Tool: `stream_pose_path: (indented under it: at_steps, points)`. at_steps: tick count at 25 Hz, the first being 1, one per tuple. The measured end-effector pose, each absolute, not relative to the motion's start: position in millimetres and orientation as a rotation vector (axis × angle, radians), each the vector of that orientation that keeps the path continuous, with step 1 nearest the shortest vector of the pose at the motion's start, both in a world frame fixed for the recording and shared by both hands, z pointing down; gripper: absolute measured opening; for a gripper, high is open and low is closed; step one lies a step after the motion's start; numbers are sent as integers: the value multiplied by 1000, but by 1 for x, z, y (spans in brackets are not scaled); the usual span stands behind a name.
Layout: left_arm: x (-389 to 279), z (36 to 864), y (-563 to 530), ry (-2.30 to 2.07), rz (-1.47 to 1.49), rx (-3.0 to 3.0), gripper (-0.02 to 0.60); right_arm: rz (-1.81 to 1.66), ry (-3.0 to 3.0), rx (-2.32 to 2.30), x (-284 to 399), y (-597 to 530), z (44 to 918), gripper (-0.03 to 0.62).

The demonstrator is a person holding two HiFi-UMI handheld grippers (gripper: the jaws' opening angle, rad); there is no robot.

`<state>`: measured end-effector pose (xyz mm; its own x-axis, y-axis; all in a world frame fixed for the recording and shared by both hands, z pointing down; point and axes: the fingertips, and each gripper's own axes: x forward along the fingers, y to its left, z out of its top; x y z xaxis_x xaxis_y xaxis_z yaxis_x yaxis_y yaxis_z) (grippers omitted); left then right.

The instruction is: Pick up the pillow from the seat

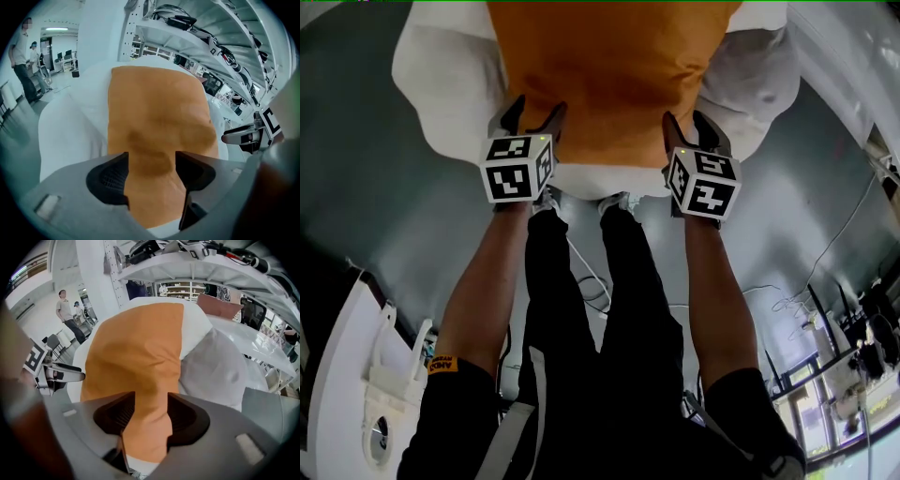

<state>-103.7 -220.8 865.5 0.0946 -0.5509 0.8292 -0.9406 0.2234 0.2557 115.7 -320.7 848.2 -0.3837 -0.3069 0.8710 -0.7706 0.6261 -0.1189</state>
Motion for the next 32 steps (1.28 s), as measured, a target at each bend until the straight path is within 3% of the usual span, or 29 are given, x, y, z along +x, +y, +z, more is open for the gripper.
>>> stream_pose_path:
  at_steps: [13,21,25,32]
  points:
    - [-112,898,-230,-1553,515,1421,344,654,-1943,787,106,-331,881,232]
    - [-106,912,-240,-1543,535,1435,336,654,-1946,773,105,-337,894,188]
    - [-103,915,-244,-1533,545,1453,308,662,-1945,766,105,-337,896,164]
    - [-105,916,-242,-1559,587,1463,203,656,-1945,749,98,-335,901,121]
